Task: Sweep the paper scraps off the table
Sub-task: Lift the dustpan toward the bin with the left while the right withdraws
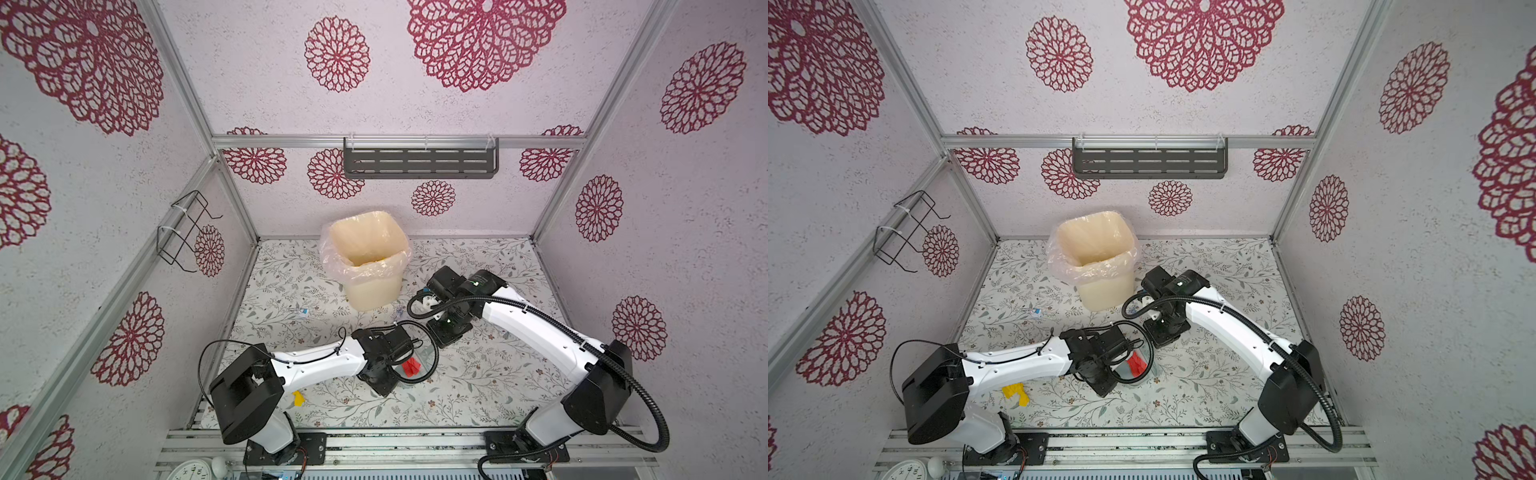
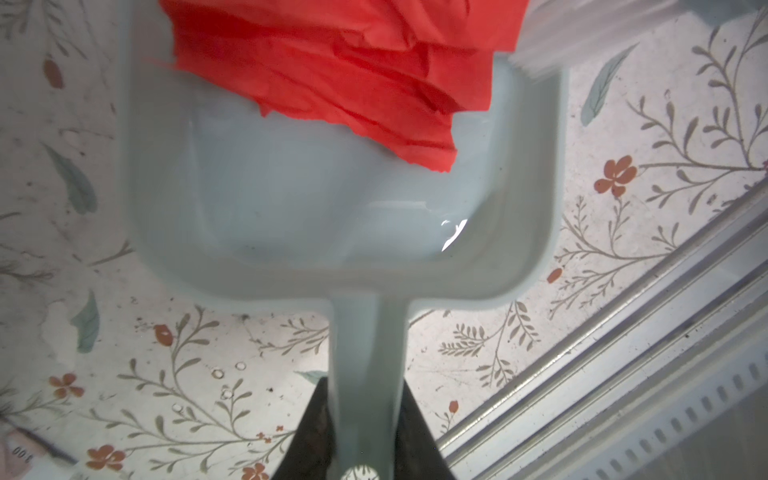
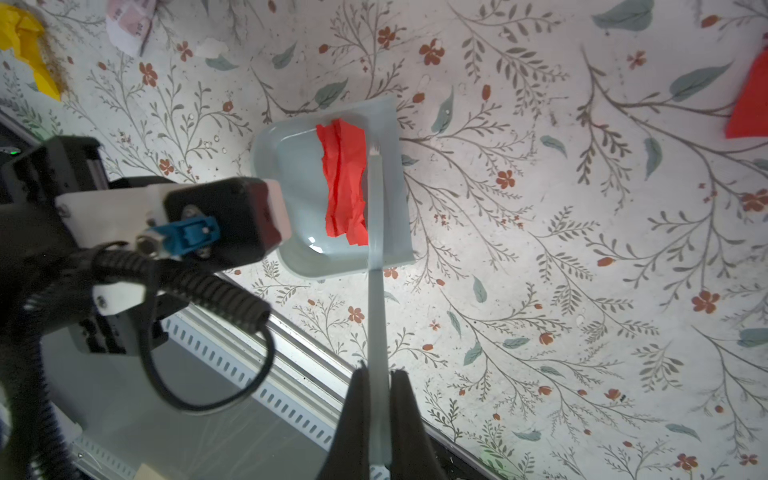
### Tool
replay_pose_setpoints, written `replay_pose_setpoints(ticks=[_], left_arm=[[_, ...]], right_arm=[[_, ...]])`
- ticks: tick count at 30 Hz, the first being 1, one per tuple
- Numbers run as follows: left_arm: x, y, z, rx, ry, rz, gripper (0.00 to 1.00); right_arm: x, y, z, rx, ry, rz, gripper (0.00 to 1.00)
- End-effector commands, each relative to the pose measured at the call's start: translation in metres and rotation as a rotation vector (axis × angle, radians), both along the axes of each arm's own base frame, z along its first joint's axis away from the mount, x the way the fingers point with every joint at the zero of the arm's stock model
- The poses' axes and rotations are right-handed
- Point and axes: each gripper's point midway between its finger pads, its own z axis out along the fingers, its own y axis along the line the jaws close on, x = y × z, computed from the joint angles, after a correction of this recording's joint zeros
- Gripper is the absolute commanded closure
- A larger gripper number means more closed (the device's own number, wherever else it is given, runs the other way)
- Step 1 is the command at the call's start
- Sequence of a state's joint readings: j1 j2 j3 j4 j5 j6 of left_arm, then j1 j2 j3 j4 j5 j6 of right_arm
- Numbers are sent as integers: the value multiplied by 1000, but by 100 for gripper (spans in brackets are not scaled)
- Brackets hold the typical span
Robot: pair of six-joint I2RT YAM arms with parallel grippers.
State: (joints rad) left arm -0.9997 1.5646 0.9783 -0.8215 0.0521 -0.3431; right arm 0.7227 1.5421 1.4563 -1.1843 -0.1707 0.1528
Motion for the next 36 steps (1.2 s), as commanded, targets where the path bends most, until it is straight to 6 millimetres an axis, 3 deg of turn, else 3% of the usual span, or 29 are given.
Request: replay_pose_setpoints(ticks=[1, 11, 17, 26, 36], left_arm=[[11, -1, 7, -29, -50, 19, 100], [21, -2, 26, -76, -132, 30, 100], [28, 0, 52, -132, -211, 50, 100], [26, 2, 118, -235, -330, 65, 100], [42, -5, 206, -297, -442, 82, 100]], right_arm=[[3, -18, 18, -31, -47, -15, 100], [31, -66, 37, -54, -129, -177, 100], [38, -84, 43, -14, -147, -248, 100], [38, -92, 40, 84, -144, -329, 100], [36, -101, 39, 101, -148, -361, 100]])
